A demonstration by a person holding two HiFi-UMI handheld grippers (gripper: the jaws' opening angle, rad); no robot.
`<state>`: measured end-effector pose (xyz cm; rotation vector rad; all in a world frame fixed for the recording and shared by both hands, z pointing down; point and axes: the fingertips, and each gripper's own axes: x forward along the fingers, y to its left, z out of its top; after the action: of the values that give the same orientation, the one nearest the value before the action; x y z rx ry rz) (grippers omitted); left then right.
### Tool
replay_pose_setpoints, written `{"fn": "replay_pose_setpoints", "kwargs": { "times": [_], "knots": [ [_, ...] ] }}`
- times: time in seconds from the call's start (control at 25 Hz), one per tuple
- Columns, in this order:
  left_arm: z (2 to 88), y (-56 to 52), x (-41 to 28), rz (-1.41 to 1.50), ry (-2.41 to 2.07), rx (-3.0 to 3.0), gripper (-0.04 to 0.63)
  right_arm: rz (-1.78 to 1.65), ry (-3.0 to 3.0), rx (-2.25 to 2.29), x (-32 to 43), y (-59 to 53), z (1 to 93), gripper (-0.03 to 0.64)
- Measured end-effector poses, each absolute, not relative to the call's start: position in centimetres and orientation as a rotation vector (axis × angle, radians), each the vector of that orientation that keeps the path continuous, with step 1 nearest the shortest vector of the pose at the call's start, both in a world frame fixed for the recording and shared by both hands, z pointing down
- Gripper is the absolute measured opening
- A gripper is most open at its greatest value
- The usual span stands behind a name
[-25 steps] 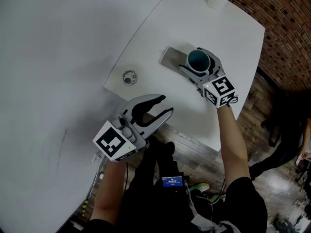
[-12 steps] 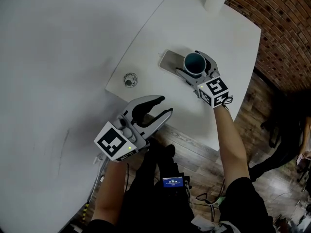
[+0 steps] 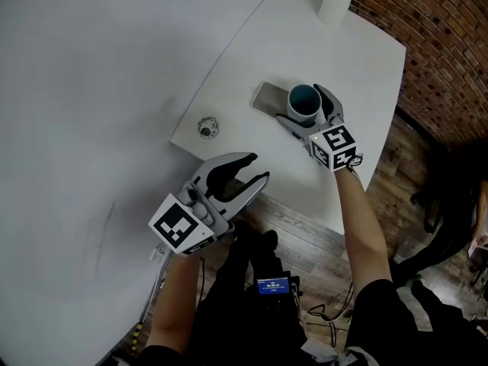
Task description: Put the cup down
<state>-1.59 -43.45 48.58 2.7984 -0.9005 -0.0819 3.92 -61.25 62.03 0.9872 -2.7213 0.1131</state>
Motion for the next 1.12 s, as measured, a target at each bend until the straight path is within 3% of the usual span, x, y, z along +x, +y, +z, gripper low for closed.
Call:
{"fn": "replay_pose_setpoints", "kwargs": {
  "times": [0.92,1.12],
  "knots": [
    [44.2,-38.2,-0.3,-0.071,-0.846,2.852,0.141,0.284,-2.661,1.072,9.1,-51.1,57.6,0.515],
    [44.2,-37.2,-0.1,-0.032,-0.794,2.862,0.14,0.286,-2.664,1.06,8.8,-47.8,55.7,0.46]
  ]
}}
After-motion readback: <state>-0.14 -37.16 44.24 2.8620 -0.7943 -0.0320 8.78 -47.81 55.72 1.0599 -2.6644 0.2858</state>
